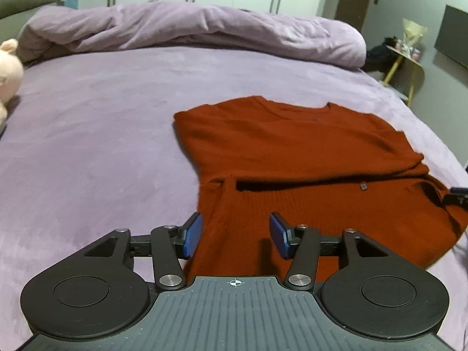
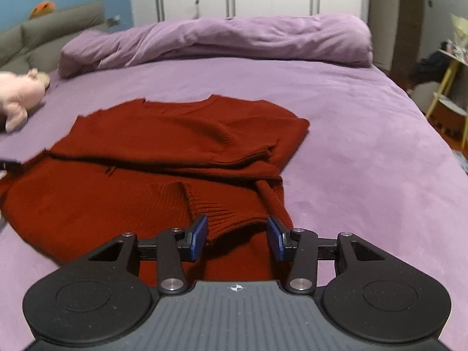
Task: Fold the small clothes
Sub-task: 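Grasp the folded hem again with both tools and lift it toward the collar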
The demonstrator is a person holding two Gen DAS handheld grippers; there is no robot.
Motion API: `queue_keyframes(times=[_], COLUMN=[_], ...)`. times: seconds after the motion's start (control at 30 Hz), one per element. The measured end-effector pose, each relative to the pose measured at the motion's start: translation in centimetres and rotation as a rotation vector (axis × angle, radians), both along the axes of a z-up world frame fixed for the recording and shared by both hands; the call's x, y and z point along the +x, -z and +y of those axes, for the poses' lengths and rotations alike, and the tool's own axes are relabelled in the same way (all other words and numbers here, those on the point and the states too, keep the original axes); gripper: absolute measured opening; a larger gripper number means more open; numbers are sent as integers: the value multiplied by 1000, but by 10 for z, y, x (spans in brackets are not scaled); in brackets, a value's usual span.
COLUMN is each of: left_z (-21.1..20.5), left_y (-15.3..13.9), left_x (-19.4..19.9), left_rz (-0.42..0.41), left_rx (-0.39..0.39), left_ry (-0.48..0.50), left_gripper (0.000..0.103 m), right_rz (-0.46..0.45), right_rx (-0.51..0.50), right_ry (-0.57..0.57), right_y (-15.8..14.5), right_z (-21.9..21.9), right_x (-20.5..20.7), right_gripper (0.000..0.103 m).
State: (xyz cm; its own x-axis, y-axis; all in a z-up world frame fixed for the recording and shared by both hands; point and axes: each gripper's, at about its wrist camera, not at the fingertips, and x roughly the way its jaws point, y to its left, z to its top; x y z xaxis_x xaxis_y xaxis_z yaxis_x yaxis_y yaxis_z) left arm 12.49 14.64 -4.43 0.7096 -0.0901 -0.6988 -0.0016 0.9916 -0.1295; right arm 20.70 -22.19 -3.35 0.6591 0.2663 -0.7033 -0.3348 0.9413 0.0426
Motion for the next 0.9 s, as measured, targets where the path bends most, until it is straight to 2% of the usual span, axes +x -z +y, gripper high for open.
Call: queue_keyframes(times=[0.1, 0.17, 0.27, 0.4, 0.6, 0.67, 0.7, 0.73, 0.77, 0.8, 0.9], left_z=[-1, -2, -5, -5, -7, -4, -3, -3, -3, -4, -6], left_y=[7, 11, 13, 19, 25, 27, 27, 27, 27, 25, 9], left_x=[9, 13, 20, 30, 40, 43, 43, 44, 44, 43, 34], left_rz=[33, 41, 52, 89, 123, 131, 133, 132, 133, 130, 83], left_rx=[9, -5, -3, -35, -30, -51, -57, -57, -53, -43, -37], left_ry=[9, 19, 23, 32, 59, 52, 47, 45, 48, 45, 40], left_gripper=[55, 51, 48, 38, 38, 38, 35, 20, 11, 9, 7], right_rz=[33, 29, -4, 19, 57, 70, 77, 79, 78, 80, 45], right_rx=[81, 111, 42, -9, -33, -6, 8, 20, 30, 41, 34], right_ry=[-38, -60, -69, -60, -47, -43, -39, -38, -36, -35, -45], right_y=[-1, -4, -4, 6, 17, 18, 19, 20, 21, 20, 11], right_z=[-4, -6, -2, 5, 6, 2, 0, -1, -1, -2, 1], right_x=[5, 5, 6, 19, 36, 38, 39, 39, 38, 38, 33], right_gripper=[46, 49, 52, 51, 45, 42, 35, 22, 13, 9, 6])
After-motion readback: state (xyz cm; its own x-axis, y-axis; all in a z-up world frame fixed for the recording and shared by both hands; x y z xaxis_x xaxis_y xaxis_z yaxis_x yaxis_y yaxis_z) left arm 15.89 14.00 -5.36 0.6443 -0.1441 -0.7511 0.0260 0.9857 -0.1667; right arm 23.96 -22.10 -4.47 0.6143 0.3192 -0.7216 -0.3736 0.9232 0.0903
